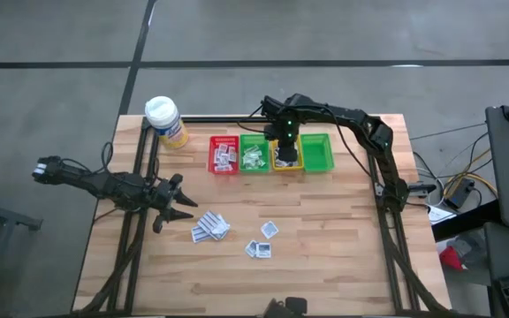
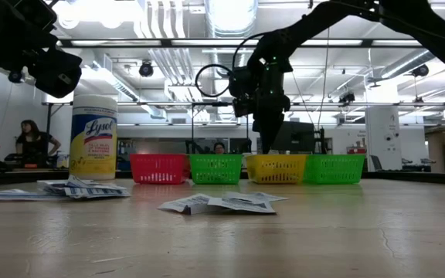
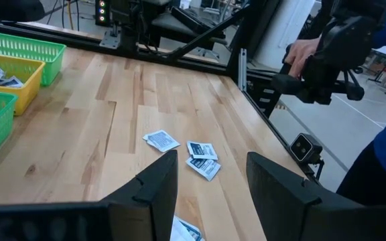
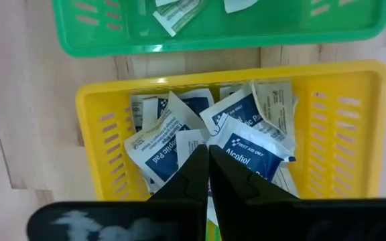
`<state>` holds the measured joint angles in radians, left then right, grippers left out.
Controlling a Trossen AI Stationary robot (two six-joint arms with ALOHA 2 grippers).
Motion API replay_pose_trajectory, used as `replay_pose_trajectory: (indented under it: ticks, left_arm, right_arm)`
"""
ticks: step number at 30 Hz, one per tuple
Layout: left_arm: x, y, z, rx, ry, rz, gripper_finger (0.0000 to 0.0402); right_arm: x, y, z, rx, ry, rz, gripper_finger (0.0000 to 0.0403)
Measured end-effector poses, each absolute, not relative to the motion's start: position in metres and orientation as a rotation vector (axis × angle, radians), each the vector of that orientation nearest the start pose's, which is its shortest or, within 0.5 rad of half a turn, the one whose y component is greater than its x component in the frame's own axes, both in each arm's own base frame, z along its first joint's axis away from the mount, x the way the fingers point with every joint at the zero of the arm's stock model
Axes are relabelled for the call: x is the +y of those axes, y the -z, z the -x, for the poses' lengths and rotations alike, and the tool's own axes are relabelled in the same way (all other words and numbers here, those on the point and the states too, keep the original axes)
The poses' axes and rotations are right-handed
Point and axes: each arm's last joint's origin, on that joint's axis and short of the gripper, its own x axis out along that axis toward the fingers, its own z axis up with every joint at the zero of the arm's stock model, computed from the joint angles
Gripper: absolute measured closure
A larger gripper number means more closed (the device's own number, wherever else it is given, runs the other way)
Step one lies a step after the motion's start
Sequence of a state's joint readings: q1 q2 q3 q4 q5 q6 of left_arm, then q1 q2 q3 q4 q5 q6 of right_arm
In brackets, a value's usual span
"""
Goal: Pick & Place First Aid Supplies
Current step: Put the alcohol pad into the yellow bin
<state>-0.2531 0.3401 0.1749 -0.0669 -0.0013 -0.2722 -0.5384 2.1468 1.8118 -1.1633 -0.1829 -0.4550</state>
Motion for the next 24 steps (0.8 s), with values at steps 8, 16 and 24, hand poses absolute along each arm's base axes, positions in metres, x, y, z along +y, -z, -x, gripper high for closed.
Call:
replay_pose_trajectory:
  ticks: [8,16,24]
  left_arm:
    - [-0.029,-0.188,-0.113,0.263,0.218,0.24,0.0229]
    - [-0.029,-0.188,-0.113,0.264,0.218,0.241,0.0229]
    - [-0.029,-0.188,-0.113,0.264,0.218,0.235,0.0229]
  right_arm:
    - [-0.213,-0.205,-0.364,1.416,-0.032,-0.162,0.0336]
    - [-0.196,-0.224,-0.362,1.395,-0.07,-0.234,0.0296]
    - [-0.123,-0.251,-0.377,1.321,-0.357,-0.203,0.0306]
